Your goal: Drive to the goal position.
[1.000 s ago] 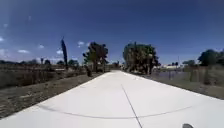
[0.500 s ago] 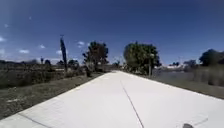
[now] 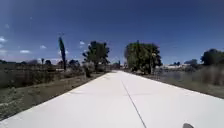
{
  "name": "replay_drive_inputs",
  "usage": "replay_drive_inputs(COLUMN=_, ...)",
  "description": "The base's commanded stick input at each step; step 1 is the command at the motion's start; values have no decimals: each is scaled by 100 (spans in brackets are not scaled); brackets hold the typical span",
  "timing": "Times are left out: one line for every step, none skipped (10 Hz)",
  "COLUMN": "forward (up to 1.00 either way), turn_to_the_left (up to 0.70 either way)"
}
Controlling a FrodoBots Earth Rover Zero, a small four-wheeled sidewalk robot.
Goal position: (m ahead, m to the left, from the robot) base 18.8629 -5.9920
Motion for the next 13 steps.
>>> replay_drive_inputs(forward=70, turn_to_the_left=0)
replay_drive_inputs(forward=70, turn_to_the_left=0)
replay_drive_inputs(forward=70, turn_to_the_left=0)
replay_drive_inputs(forward=70, turn_to_the_left=0)
replay_drive_inputs(forward=70, turn_to_the_left=0)
replay_drive_inputs(forward=70, turn_to_the_left=0)
replay_drive_inputs(forward=70, turn_to_the_left=0)
replay_drive_inputs(forward=70, turn_to_the_left=0)
replay_drive_inputs(forward=70, turn_to_the_left=0)
replay_drive_inputs(forward=70, turn_to_the_left=0)
replay_drive_inputs(forward=70, turn_to_the_left=0)
replay_drive_inputs(forward=70, turn_to_the_left=0)
replay_drive_inputs(forward=70, turn_to_the_left=0)
